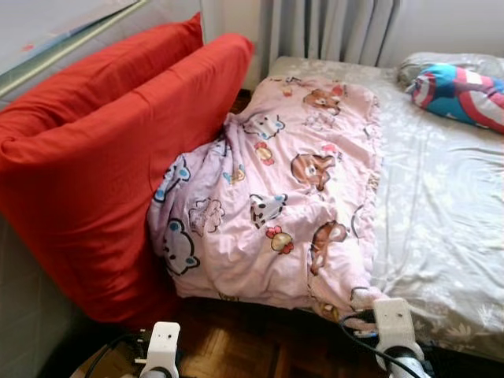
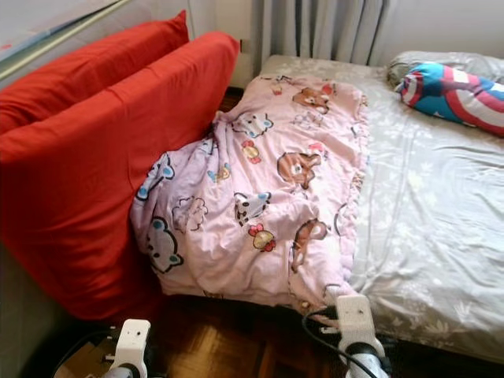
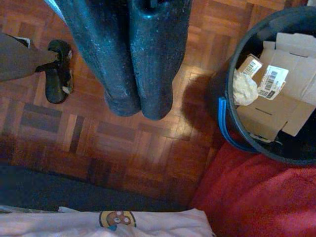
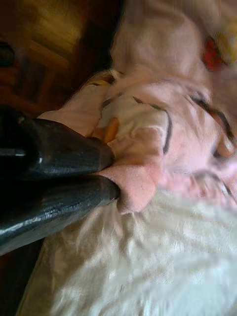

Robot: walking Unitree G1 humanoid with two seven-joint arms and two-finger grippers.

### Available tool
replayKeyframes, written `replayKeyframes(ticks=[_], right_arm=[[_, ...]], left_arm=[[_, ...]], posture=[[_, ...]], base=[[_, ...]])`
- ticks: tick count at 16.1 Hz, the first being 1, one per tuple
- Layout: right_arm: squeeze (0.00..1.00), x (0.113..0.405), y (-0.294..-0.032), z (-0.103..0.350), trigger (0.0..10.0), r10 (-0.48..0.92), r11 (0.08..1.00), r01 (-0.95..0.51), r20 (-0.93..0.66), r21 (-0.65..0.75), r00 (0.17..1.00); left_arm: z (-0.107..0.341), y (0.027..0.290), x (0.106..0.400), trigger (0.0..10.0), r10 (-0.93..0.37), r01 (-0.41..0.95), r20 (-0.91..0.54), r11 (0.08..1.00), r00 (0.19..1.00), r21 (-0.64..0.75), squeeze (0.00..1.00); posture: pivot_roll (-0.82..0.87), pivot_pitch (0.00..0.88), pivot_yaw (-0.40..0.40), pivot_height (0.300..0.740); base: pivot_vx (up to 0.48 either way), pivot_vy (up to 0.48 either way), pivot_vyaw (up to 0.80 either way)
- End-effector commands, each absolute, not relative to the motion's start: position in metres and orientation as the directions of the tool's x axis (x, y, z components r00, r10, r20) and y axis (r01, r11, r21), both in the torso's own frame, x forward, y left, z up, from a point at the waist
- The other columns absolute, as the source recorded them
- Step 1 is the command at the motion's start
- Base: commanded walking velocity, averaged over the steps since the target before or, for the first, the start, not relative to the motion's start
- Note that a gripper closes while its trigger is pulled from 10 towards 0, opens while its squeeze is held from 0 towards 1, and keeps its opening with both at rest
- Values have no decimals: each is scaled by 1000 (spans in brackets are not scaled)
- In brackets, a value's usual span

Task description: Clean up the room

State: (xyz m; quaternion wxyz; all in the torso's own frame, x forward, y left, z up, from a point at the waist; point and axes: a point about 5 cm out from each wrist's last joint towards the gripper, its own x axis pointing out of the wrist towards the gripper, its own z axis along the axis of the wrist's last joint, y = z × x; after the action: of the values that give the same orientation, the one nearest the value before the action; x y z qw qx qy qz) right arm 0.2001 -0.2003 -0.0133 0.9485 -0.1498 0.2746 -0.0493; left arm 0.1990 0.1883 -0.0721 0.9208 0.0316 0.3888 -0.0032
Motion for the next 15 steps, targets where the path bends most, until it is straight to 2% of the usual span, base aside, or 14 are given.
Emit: replayKeyframes(ticks=[1,2,3,4,5,7,13,15], right_arm=[[0,195,-194,-22,10000,-140,956,-36,-563,-290,815],[0,189,-191,-34,10000,-111,943,-114,-617,-313,779],[0,195,-201,-20,10000,-205,938,20,-509,-345,836],[0,200,-206,-10,10000,-252,927,87,-435,-364,865],[0,210,-218,17,10000,-339,891,223,-254,-395,906],[0,222,-222,67,10000,-329,837,317,52,-446,943],[0,222,-216,133,10000,-317,771,466,372,-434,872],[0,220,-227,136,10000,-388,725,537,388,-431,836]], left_arm=[[-75,189,193,10000,18,52,-732,996,682,73,0],[-75,188,193,10000,17,53,-731,996,682,72,0],[-75,188,194,10000,17,53,-730,996,683,72,0],[-75,188,194,10000,17,52,-730,996,683,72,0],[-75,188,194,10000,17,54,-731,996,683,73,0],[-75,188,194,10000,13,61,-731,995,682,74,0],[-74,188,196,10000,16,57,-726,995,688,76,0],[-73,188,197,10000,17,52,-722,996,692,73,0]], posture=[[-44,91,-24,740],[-43,90,-26,740],[-36,93,-25,740],[-47,92,-23,740],[-52,93,-21,740],[-57,91,-20,740],[-62,85,-29,740],[-49,82,-32,740]], base=[[0,0,0],[0,0,0],[0,0,0],[0,0,0],[0,0,0],[0,0,0],[0,0,0],[0,0,0]])
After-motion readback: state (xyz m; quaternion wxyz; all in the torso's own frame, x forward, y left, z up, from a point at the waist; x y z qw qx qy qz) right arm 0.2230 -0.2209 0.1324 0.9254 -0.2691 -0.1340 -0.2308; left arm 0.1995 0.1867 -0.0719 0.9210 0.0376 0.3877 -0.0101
